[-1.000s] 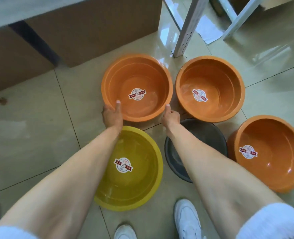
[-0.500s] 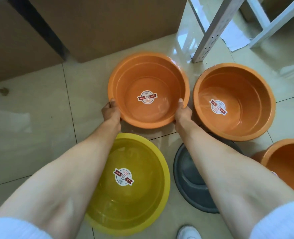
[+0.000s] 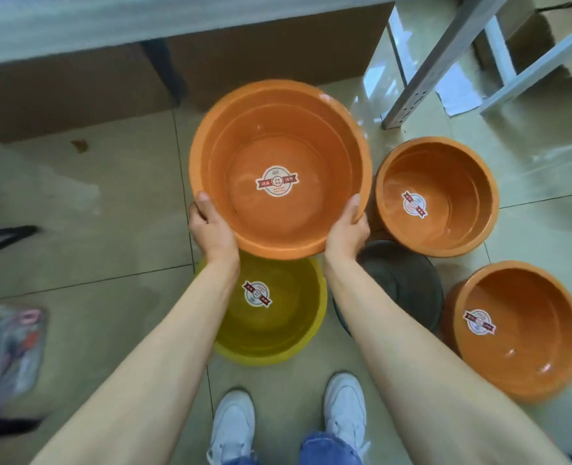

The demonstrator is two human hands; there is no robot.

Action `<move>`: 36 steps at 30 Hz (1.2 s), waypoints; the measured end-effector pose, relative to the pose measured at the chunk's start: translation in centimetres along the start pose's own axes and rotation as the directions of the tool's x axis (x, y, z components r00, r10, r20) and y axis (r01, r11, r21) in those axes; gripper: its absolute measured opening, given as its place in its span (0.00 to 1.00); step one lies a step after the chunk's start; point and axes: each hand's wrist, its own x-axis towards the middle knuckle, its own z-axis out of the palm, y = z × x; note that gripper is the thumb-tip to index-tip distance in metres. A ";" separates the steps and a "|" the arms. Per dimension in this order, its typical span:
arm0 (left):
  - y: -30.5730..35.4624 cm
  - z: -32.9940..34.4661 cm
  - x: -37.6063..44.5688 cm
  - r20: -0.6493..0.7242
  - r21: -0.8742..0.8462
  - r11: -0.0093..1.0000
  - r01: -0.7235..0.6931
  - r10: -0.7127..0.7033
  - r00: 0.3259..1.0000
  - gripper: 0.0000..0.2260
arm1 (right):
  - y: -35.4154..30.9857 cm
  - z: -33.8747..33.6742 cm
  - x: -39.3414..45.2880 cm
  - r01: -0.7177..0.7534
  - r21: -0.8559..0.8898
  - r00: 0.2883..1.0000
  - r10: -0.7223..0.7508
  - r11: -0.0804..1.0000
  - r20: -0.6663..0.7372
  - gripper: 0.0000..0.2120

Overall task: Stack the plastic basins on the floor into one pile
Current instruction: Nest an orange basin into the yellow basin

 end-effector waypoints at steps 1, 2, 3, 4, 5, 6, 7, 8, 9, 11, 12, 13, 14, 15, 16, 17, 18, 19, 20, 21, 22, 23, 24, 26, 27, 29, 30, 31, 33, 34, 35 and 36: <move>0.3 -1.6 -0.7 -0.010 0.012 1.000 -0.010 0.010 1.000 0.13 | 0.3 -0.6 -1.5 0.000 -0.014 1.000 0.000 1.000 0.006 0.25; 0.6 -3.4 -1.4 -0.016 0.025 1.000 -0.017 0.017 1.000 0.13 | 0.7 -1.3 -3.0 0.007 -0.044 1.000 -0.007 0.999 0.015 0.25; 0.6 -5.2 -2.2 -0.018 0.044 0.999 -0.012 0.012 1.000 0.14 | 1.4 -2.0 -4.3 0.019 -0.091 1.000 -0.017 0.996 0.018 0.25; 0.2 -6.2 -2.8 -0.016 0.064 0.998 -0.007 0.008 1.000 0.15 | 2.4 -2.7 -5.0 0.034 -0.127 0.999 -0.032 0.991 0.017 0.25; -0.3 -7.2 -3.6 -0.016 0.087 0.996 -0.005 0.006 1.000 0.16 | 3.3 -3.4 -5.6 0.053 -0.159 0.999 -0.051 0.986 0.017 0.24; -0.7 -8.3 -4.4 -0.021 0.114 0.993 -0.005 0.008 1.000 0.16 | 4.2 -4.1 -6.3 0.069 -0.189 0.998 -0.067 0.980 0.018 0.22; -1.1 -9.5 -5.3 -0.023 0.137 0.991 -0.006 0.009 1.000 0.16 | 5.0 -5.0 -7.1 0.083 -0.216 0.997 -0.081 0.973 0.018 0.20; -1.7 -10.8 -6.0 -0.027 0.166 0.986 -0.012 0.016 0.999 0.17 | 6.0 -5.8 -7.9 0.096 -0.239 0.995 -0.094 0.966 0.019 0.18; -2.4 -12.0 -6.6 -0.032 0.193 0.981 -0.013 0.020 0.999 0.17 | 6.9 -6.4 -8.6 0.103 -0.262 0.995 -0.101 0.959 0.021 0.17; -4.5 -14.0 -7.5 -0.044 0.239 0.971 0.010 0.001 0.999 0.18 | 8.8 -7.4 -9.5 0.093 -0.334 0.996 -0.092 0.938 0.020 0.16; -5.5 -14.7 -7.9 -0.047 0.255 0.967 0.028 -0.016 0.999 0.18 | 9.6 -7.7 -9.6 0.087 -0.371 0.996 -0.083 0.925 0.026 0.16; -6.6 -15.3 -8.1 -0.050 0.264 0.963 0.048 -0.036 0.998 0.18 | 10.4 -8.0 -9.6 0.082 -0.407 0.997 -0.073 0.910 0.038 0.16; -7.7 -15.8 -8.3 -0.053 0.269 0.961 0.069 -0.057 0.997 0.17 | 11.0 -8.1 -9.5 0.078 -0.440 0.997 -0.059 0.895 0.057 0.16; -8.7 -16.2 -8.4 -0.057 0.272 0.957 0.097 -0.085 0.995 0.16 | 11.7 -8.2 -9.2 0.069 -0.472 0.996 -0.037 0.879 0.077 0.16; -9.7 -16.4 -8.3 -0.060 0.276 0.952 0.129 -0.117 0.991 0.15 | 12.2 -8.2 -8.8 0.052 -0.503 0.995 -0.004 0.863 0.095 0.16; -10.4 -16.5 -8.1 -0.068 0.278 0.948 0.157 -0.144 0.987 0.14 | 12.7 -8.1 -8.2 0.031 -0.533 0.993 0.033 0.845 0.109 0.16; -11.2 -16.5 -7.8 -0.079 0.284 0.941 0.183 -0.167 0.983 0.13 | 13.1 -8.0 -7.6 0.010 -0.564 0.991 0.068 0.826 0.118 0.16; -11.8 -16.5 -7.5 -0.087 0.300 0.931 0.207 -0.189 0.978 0.12 | 13.3 -7.9 -7.0 -0.009 -0.593 0.987 0.101 0.805 0.122 0.15; -12.3 -16.4 -7.1 -0.091 0.331 0.915 0.231 -0.212 0.973 0.13 | 13.5 -7.7 -6.4 -0.029 -0.620 0.985 0.128 0.784 0.116 0.15; -12.6 -16.2 -6.7 -0.091 0.369 0.894 0.255 -0.238 0.967 0.14 | 13.5 -7.7 -5.9 -0.046 -0.645 0.983 0.151 0.763 0.108 0.15; -13.0 -16.1 -6.3 -0.088 0.408 0.871 0.274 -0.262 0.961 0.15 | 13.5 -7.6 -5.5 -0.057 -0.669 0.980 0.169 0.741 0.103 0.15; -13.2 -15.9 -5.9 -0.089 0.443 0.848 0.291 -0.281 0.956 0.16 | 13.5 -7.7 -5.1 -0.058 -0.693 0.978 0.180 0.719 0.105 0.14; -13.5 -15.6 -5.6 -0.101 0.475 0.825 0.305 -0.293 0.951 0.16 | 13.4 -7.6 -4.8 -0.053 -0.713 0.976 0.186 0.699 0.110 0.15; -13.6 -15.2 -5.0 -0.136 0.547 0.778 0.310 -0.283 0.950 0.17 | 13.2 -7.5 -4.4 -0.031 -0.750 0.976 0.181 0.661 0.119 0.17; -13.6 -15.1 -4.9 -0.147 0.587 0.751 0.302 -0.268 0.952 0.16 | 13.2 -7.4 -4.3 -0.017 -0.775 0.977 0.175 0.632 0.122 0.17; -13.4 -15.1 -4.7 -0.142 0.666 0.687 0.290 -0.265 0.954 0.15 | 13.2 -7.4 -4.1 0.001 -0.836 0.973 0.192 0.549 0.127 0.17; -13.2 -15.1 -4.7 -0.145 0.690 0.660 0.297 -0.277 0.950 0.16 | 13.3 -7.5 -3.9 0.009 -0.861 0.968 0.211 0.509 0.135 0.17; -13.0 -15.0 -4.7 -0.156 0.700 0.644 0.310 -0.287 0.945 0.18 | 13.3 -7.7 -3.7 0.017 -0.875 0.962 0.231 0.484 0.146 0.18; -12.6 -14.6 -4.7 -0.182 0.710 0.630 0.314 -0.266 0.947 0.21 | 13.4 -8.0 -3.3 0.018 -0.880 0.956 0.249 0.475 0.154 0.21; -12.4 -13.9 -4.7 -0.179 0.717 0.638 0.281 -0.220 0.959 0.22 | 13.4 -8.1 -3.0 0.008 -0.871 0.961 0.236 0.490 0.142 0.22; -12.2 -13.0 -4.9 -0.157 0.723 0.653 0.224 -0.161 0.974 0.22 | 13.2 -8.2 -2.7 -0.007 -0.856 0.970 0.211 0.517 0.119 0.23; -12.0 -11.9 -5.1 -0.117 0.721 0.676 0.154 -0.100 0.988 0.21 | 12.9 -8.2 -2.3 -0.024 -0.828 0.979 0.182 0.561 0.095 0.22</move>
